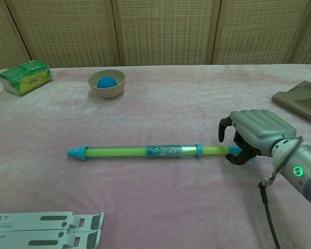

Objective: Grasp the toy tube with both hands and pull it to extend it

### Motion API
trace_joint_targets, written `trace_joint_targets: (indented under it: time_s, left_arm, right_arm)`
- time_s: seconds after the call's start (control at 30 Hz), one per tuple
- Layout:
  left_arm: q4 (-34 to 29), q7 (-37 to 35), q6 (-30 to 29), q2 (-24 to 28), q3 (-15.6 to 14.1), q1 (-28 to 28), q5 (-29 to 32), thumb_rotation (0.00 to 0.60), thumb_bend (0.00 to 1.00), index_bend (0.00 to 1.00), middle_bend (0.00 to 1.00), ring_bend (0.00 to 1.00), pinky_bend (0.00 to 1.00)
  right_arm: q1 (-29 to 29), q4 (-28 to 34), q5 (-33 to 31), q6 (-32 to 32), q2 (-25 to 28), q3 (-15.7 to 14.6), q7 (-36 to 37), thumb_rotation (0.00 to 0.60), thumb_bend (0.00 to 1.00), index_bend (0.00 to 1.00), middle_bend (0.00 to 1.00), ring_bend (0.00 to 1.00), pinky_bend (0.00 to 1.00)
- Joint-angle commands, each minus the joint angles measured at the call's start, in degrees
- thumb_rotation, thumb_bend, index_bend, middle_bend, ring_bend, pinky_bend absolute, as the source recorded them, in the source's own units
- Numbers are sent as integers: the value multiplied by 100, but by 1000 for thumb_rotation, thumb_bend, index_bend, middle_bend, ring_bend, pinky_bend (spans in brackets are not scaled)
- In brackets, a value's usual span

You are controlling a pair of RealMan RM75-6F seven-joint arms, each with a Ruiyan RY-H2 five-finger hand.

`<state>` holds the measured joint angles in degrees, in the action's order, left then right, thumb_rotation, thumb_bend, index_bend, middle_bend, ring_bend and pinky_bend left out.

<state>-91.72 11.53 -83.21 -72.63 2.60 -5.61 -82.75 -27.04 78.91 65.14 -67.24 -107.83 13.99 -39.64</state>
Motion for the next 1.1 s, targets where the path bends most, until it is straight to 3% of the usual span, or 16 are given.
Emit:
trace_joint_targets:
  time_s: [0.03, 0.27, 0.6, 0.8, 1.1]
  left_arm:
    - [23, 11, 29, -16, 3, -14, 22, 600, 139, 0, 0, 0, 0]
    - [41, 33, 53, -35, 4, -28, 54, 600, 139, 0, 0, 0, 0]
    - [41, 62, 54, -54, -18, -35, 41, 600, 139, 0, 0, 0, 0]
    - [39, 87, 57, -70, -30, -44, 26, 600, 141, 0, 0, 0, 0]
    - [-54, 103, 78, -46, 6, -69, 73, 600, 141, 0, 0, 0, 0]
  right_arm:
    - [-36, -123, -102, 38, -47, 11, -4, 600, 511, 480, 994, 989, 588]
    - [-91, -450, -260, 78, -143, -17, 87, 600, 516, 533, 999, 994, 592]
    - [-101, -569, -282, 6, -150, -95, 196, 600, 567, 777, 1000, 1000, 596]
    - [-115, -136, -121, -199, 19, -108, 148, 600, 586, 803, 1000, 1000, 596]
    - [-227, 1009, 17, -535, 415, 7, -461, 600, 598, 816, 1000, 1000, 611]
